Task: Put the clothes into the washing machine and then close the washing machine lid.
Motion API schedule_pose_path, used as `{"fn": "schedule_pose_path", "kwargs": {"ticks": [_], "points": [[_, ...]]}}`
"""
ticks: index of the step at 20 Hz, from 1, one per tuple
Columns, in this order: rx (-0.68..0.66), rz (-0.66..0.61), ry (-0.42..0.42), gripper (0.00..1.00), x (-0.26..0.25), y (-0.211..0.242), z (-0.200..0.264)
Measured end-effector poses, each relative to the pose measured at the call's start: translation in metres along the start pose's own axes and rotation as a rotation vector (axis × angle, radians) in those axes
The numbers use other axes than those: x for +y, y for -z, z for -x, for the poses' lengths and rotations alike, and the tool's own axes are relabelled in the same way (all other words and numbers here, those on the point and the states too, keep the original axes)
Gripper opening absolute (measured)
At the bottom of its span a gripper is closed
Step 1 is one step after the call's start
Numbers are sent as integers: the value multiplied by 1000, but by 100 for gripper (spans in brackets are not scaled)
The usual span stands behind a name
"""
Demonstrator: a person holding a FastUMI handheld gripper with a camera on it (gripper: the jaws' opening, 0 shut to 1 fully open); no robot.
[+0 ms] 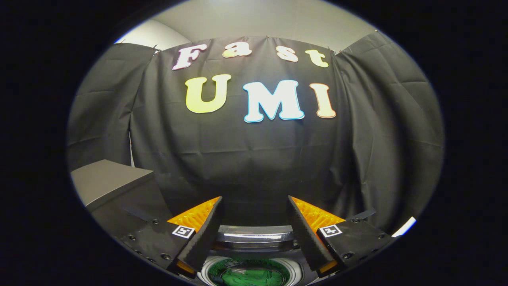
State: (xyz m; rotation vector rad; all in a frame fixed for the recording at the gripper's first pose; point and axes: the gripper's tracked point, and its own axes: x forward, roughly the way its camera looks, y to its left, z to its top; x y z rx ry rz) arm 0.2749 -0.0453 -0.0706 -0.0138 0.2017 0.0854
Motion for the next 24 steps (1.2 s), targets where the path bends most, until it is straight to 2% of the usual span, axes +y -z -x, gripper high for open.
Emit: {"fn": "schedule_pose_path", "kwargs": {"ticks": [16, 21, 24], "points": [[95, 33, -37, 98, 13, 75, 91], [74, 2, -31, 98, 17, 67, 113], [37, 4, -25, 98, 23, 47, 130]]}}
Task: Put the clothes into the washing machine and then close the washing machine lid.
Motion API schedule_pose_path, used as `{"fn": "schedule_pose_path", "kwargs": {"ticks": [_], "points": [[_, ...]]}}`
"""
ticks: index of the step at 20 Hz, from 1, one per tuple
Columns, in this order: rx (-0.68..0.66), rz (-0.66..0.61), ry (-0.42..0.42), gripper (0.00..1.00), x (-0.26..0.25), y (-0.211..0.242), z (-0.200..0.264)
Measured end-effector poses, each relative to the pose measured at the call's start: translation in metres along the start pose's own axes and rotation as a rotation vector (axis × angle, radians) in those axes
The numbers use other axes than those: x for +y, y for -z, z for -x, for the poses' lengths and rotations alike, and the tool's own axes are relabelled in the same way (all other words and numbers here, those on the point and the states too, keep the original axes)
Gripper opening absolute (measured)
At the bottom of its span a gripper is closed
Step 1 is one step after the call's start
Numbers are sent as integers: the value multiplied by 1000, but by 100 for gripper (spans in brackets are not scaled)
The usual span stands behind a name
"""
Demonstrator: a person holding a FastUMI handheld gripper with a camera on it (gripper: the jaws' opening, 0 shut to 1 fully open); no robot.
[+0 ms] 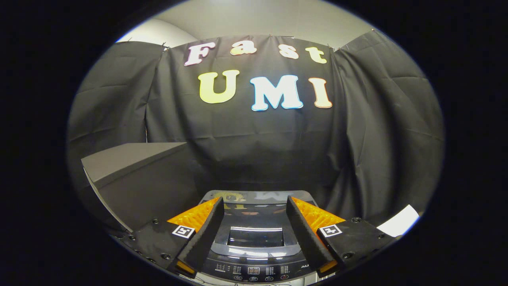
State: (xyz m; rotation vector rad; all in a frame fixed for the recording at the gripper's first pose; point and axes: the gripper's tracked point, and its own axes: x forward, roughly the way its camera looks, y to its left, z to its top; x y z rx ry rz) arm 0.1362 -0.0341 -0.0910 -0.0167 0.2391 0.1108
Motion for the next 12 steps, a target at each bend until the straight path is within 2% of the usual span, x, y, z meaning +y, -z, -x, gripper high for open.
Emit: {"fn": "schedule_pose_path", "kwargs": {"ticks": [6, 12], "points": [[-99, 5, 5, 98, 21, -42, 51], [-167, -6, 15, 98, 37, -62, 107]]}}
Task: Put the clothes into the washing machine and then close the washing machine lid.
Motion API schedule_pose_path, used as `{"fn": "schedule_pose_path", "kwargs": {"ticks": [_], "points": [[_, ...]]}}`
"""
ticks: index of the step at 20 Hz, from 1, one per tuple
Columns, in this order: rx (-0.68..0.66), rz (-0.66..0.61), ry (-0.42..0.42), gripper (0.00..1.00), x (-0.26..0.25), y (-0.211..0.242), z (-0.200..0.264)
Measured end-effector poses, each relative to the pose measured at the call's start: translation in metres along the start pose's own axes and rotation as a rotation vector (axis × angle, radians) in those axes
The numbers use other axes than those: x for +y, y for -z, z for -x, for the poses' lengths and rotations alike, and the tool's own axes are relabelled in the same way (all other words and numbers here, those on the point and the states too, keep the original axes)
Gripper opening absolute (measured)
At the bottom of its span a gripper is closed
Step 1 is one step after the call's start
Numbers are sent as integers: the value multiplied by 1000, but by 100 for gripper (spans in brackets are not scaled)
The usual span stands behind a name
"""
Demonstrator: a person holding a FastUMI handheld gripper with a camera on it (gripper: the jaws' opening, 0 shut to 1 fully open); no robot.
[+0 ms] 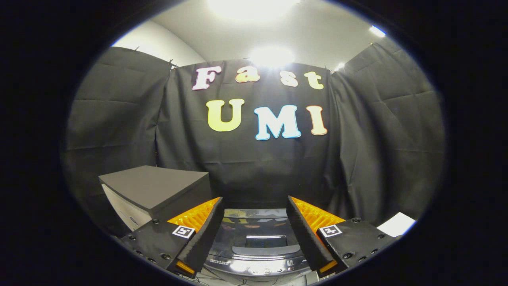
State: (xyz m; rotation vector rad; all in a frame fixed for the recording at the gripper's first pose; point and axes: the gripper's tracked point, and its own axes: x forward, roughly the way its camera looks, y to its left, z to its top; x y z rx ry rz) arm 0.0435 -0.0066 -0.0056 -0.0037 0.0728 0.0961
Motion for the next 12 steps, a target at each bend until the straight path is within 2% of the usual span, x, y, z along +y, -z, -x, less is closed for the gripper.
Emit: {"fn": "schedule_pose_path", "kwargs": {"ticks": [7, 12], "points": [[-43, 20, 11, 98, 18, -9, 58], [-65, 8, 22, 98, 22, -9, 82]]}}
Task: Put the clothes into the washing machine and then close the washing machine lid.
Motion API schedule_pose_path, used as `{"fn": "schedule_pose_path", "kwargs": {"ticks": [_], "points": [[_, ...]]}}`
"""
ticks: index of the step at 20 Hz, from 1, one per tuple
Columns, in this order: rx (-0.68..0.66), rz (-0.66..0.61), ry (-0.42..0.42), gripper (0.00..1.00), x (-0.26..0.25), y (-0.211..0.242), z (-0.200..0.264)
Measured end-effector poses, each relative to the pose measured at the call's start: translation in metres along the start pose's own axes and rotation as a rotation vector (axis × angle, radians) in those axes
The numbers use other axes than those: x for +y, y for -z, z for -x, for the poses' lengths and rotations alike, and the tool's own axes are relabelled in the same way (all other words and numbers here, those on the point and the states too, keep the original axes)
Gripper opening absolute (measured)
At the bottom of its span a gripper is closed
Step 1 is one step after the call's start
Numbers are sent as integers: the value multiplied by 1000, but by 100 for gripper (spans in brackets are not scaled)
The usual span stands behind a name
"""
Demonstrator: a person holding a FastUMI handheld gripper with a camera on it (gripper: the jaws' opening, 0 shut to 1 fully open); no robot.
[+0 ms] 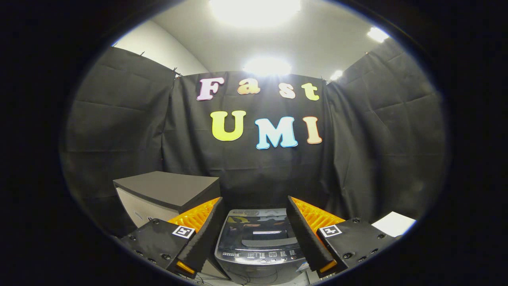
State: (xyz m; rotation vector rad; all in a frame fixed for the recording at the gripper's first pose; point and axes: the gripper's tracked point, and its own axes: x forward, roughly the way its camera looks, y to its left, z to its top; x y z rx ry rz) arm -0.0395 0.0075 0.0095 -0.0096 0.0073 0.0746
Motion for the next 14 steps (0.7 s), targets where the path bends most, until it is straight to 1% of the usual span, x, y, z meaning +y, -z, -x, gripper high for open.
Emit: {"fn": "schedule_pose_path", "kwargs": {"ticks": [4, 8, 14], "points": [[1, -25, 8, 98, -3, 8, 14], [4, -21, 19, 98, -7, 12, 29], [3, -42, 20, 98, -7, 13, 36]]}}
